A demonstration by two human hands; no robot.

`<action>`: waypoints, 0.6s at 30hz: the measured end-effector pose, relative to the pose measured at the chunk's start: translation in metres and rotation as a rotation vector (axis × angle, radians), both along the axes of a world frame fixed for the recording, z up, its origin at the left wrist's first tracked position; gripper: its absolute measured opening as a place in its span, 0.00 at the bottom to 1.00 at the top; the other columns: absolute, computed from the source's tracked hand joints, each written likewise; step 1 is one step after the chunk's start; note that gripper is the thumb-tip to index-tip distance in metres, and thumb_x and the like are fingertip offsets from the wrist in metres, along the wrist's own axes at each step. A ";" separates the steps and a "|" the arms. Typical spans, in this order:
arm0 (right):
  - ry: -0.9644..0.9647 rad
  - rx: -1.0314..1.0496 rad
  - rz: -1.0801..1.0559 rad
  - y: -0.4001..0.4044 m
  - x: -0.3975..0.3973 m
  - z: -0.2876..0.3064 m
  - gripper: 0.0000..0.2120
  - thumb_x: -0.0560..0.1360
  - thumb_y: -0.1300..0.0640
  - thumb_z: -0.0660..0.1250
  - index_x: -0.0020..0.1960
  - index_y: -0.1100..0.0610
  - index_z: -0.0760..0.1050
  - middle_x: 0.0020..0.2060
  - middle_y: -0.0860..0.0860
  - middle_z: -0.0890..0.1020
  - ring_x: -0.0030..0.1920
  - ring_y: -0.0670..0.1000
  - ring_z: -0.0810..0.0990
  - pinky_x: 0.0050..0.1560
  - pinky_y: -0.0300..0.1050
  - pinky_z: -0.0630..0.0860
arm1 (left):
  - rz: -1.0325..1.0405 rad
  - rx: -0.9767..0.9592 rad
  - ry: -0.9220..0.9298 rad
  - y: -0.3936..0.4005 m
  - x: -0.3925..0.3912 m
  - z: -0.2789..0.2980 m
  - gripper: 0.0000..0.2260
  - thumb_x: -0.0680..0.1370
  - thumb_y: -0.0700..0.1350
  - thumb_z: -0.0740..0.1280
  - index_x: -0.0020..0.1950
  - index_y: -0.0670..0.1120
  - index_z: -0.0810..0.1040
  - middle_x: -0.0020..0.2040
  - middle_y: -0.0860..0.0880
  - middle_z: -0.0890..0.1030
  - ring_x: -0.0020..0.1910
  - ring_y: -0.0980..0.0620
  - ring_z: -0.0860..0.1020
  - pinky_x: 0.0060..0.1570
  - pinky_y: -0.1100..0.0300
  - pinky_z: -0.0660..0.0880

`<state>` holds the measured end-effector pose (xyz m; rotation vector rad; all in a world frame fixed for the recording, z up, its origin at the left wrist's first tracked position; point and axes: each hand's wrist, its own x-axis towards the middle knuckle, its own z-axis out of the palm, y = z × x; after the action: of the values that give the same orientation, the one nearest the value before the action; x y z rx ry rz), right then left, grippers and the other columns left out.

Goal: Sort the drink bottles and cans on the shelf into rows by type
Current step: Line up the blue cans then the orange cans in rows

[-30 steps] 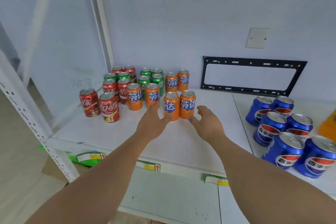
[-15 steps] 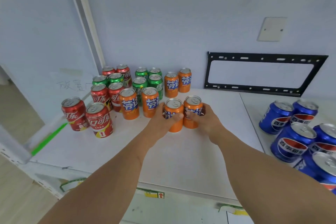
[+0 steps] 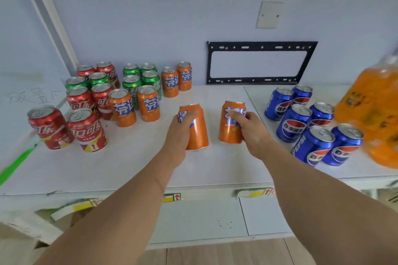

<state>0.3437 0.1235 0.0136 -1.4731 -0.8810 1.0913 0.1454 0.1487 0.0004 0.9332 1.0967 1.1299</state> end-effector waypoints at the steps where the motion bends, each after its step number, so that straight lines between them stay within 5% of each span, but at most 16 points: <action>1: 0.028 -0.002 -0.025 -0.007 0.002 0.002 0.21 0.71 0.44 0.72 0.58 0.52 0.71 0.52 0.52 0.81 0.50 0.53 0.82 0.50 0.52 0.80 | -0.015 -0.018 -0.019 -0.008 0.005 0.001 0.13 0.75 0.57 0.70 0.57 0.53 0.76 0.57 0.45 0.82 0.55 0.45 0.81 0.57 0.42 0.78; 4: 0.081 -0.025 -0.071 -0.025 0.009 0.008 0.19 0.71 0.40 0.70 0.55 0.47 0.69 0.51 0.51 0.81 0.50 0.53 0.82 0.52 0.54 0.80 | -0.065 -0.075 -0.045 -0.031 0.016 0.002 0.15 0.74 0.59 0.70 0.56 0.53 0.77 0.53 0.46 0.84 0.50 0.45 0.83 0.53 0.43 0.80; 10: 0.008 -0.025 0.015 -0.059 0.028 0.007 0.44 0.54 0.29 0.74 0.64 0.48 0.68 0.55 0.51 0.79 0.53 0.54 0.81 0.56 0.58 0.78 | -0.063 -0.097 -0.056 -0.071 0.034 0.004 0.15 0.70 0.61 0.72 0.50 0.55 0.77 0.45 0.49 0.86 0.42 0.47 0.86 0.39 0.50 0.82; 15: -0.031 -0.014 0.009 -0.073 0.046 -0.002 0.32 0.62 0.38 0.77 0.59 0.44 0.66 0.48 0.44 0.77 0.46 0.46 0.78 0.36 0.41 0.73 | -0.068 -0.086 -0.045 -0.098 0.046 0.006 0.28 0.61 0.64 0.74 0.55 0.52 0.79 0.46 0.46 0.87 0.46 0.43 0.86 0.47 0.42 0.82; 18: -0.060 -0.015 0.008 -0.078 0.051 -0.010 0.30 0.65 0.41 0.77 0.60 0.44 0.64 0.46 0.40 0.74 0.44 0.44 0.75 0.35 0.38 0.70 | -0.031 -0.073 -0.029 -0.111 0.051 0.006 0.25 0.63 0.63 0.73 0.55 0.52 0.79 0.44 0.48 0.87 0.44 0.46 0.86 0.44 0.46 0.82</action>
<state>0.3948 0.0455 0.0037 -1.5232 -0.9228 1.0663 0.1964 0.0377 0.0066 0.8721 1.0894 1.0682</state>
